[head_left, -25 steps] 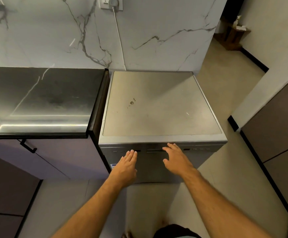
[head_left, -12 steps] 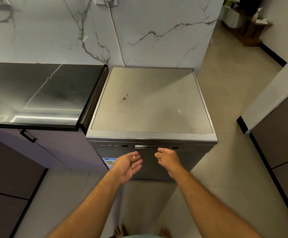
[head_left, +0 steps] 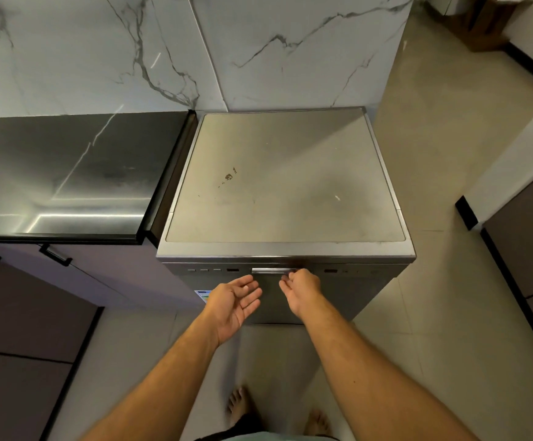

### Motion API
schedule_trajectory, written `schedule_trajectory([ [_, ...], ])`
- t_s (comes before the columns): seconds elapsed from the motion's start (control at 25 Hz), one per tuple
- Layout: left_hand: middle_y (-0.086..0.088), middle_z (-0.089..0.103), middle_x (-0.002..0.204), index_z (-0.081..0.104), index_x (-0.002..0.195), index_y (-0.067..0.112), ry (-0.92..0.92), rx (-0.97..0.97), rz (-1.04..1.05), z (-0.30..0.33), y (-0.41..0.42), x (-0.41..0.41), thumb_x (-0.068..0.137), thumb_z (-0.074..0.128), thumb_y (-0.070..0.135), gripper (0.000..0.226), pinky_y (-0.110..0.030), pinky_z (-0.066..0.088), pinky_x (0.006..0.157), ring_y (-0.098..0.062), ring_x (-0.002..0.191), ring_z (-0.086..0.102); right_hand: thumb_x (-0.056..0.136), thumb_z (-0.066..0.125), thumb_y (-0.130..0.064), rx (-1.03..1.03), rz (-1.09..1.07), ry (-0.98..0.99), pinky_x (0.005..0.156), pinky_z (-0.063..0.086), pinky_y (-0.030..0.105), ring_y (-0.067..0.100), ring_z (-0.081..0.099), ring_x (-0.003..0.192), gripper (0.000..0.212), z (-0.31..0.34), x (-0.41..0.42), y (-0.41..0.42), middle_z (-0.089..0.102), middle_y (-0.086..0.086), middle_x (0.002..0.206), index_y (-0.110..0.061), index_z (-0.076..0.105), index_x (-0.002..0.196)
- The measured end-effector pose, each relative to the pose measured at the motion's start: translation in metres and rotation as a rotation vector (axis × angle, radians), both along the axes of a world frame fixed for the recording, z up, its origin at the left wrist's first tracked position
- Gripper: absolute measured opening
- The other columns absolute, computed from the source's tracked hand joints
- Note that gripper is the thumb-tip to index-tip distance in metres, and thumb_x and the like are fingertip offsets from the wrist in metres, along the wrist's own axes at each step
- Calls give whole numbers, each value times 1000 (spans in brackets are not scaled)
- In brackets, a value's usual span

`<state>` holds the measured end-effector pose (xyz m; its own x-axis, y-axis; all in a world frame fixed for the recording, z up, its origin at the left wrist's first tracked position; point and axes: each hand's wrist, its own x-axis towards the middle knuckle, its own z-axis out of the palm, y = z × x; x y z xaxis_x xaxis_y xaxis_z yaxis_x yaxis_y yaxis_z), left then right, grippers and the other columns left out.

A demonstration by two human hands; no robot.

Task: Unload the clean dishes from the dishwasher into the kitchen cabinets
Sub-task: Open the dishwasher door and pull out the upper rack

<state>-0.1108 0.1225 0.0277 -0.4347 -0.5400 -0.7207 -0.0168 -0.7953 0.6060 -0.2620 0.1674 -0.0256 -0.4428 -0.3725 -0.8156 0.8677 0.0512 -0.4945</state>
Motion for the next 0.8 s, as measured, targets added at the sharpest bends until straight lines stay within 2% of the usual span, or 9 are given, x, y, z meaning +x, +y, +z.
schedule_trajectory([
  [0.08,-16,55,137,47,140,2,9,19,17,-3,-8,-1,98,32,-4,45,-40,45,103,-29,126,54,98,38,8,-7,-76,-30,98,47,44,24,58,88,21,-3,-1,-11,57,17,102,-2,57,102],
  [0.16,-17,55,137,47,139,2,1,39,15,-6,-16,-2,98,32,-3,44,-40,44,104,-29,128,52,99,40,4,-53,-167,-79,93,45,47,26,56,97,20,-5,-4,-16,57,16,109,-8,56,94],
  [0.28,-17,53,140,47,138,2,-32,55,-20,-13,-19,0,99,33,-3,43,-38,44,102,-28,129,52,102,34,-1,-162,-282,-158,103,40,51,30,54,103,23,-5,-12,-13,53,17,115,-5,56,106],
  [0.36,-17,52,140,47,138,1,-37,90,-21,-17,-16,2,98,33,-4,43,-38,44,102,-29,130,51,102,33,-1,-213,-327,-190,107,38,53,34,52,107,25,-5,-17,-9,53,20,115,-3,54,115],
  [0.52,-20,51,141,45,139,0,-9,135,11,-21,-17,0,98,32,-5,44,-41,41,107,-31,131,49,100,39,2,-259,-333,-184,105,42,53,34,56,95,18,-8,-16,-5,57,19,103,-3,56,98],
  [0.64,-21,50,141,39,143,-1,3,138,46,-20,-21,-5,97,34,-5,47,-42,39,111,-32,131,49,100,44,4,-247,-331,-145,105,44,51,28,58,94,17,-15,-14,-6,59,13,98,-6,58,98],
  [0.8,-22,47,143,31,148,-1,1,156,100,-21,-27,-12,99,40,1,49,-44,40,111,-33,132,47,97,55,-1,-214,-351,-111,91,50,44,29,56,113,12,-23,-9,-6,61,12,104,-6,58,107],
])
